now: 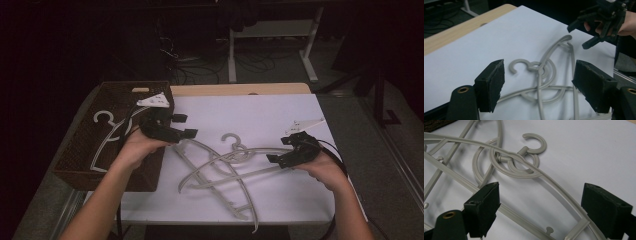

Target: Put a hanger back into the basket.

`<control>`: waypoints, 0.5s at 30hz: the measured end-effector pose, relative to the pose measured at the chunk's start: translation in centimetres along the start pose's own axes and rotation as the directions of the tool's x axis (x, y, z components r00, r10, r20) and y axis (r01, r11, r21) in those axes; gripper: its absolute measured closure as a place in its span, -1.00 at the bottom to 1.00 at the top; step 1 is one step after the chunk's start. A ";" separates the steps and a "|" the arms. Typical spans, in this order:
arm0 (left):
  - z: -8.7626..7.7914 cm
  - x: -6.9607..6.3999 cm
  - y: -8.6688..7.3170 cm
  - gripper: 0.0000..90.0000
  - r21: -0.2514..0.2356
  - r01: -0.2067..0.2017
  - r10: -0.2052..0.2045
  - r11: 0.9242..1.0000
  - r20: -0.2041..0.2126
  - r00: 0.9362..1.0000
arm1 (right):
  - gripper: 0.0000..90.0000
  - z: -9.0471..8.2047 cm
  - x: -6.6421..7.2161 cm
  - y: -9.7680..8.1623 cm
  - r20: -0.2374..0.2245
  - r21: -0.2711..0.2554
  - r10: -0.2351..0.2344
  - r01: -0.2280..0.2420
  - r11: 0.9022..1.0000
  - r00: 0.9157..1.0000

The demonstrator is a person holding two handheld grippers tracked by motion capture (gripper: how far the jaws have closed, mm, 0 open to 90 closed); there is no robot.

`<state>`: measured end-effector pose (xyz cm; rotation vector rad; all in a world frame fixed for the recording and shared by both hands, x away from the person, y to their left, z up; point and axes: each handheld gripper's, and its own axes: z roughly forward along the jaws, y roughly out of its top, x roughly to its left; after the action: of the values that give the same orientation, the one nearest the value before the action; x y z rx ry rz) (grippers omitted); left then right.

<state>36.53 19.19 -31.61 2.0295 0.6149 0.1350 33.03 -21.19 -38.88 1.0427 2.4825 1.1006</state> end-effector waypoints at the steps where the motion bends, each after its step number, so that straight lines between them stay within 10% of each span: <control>1: 0.4 -0.2 0.0 -0.46 -0.003 0.001 -0.001 1.000 0.005 1.000 | -0.67 0.0 0.0 0.0 0.000 0.000 0.000 0.000 1.000 1.000; 15: 6.4 -1.4 -2.6 -0.67 0.036 -0.004 0.002 0.999 0.053 0.999 | -0.38 -0.2 0.4 -0.9 0.021 0.001 0.052 -0.052 0.999 0.998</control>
<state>36.51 14.48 -36.89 2.0624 0.5848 0.0719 32.22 -21.45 -39.32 1.1201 2.4531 1.0963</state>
